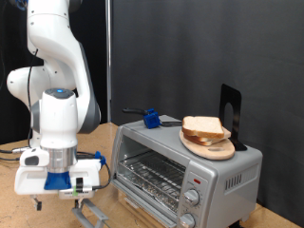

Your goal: Make a piece of toast with the oven

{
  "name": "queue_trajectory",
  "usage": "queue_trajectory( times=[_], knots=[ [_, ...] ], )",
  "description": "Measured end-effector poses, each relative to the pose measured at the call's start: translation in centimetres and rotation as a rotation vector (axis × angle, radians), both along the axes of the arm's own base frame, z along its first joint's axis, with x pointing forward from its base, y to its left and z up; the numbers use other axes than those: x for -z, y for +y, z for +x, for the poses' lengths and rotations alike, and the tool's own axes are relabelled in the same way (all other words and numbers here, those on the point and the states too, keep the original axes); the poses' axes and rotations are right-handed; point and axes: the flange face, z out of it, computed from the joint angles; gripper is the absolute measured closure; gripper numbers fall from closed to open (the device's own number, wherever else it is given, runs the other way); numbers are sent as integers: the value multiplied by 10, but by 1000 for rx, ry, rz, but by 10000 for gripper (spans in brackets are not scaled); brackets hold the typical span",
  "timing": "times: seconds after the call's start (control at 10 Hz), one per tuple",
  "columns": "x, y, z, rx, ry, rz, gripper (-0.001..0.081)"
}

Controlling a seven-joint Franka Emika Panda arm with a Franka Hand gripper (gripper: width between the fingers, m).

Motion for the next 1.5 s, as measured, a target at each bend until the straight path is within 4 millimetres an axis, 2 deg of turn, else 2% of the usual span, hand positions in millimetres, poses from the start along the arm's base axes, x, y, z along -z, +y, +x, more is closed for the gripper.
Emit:
queue_trajectory(
  times=[0.2, 0.5, 0.8, 1.0, 1.4, 1.5],
  knots=[
    [18, 0, -1, -21, 20, -28, -2],
    [44, 0, -15, -55, 64, -78, -2],
    [50, -18, -30, -48, 56, -79, -2],
    [39, -25, -30, -20, 12, -10, -2],
    [-15, -29, -31, -22, -48, 122, -2],
    [-12, -28, -32, -21, -42, 119, -2]
  ],
)
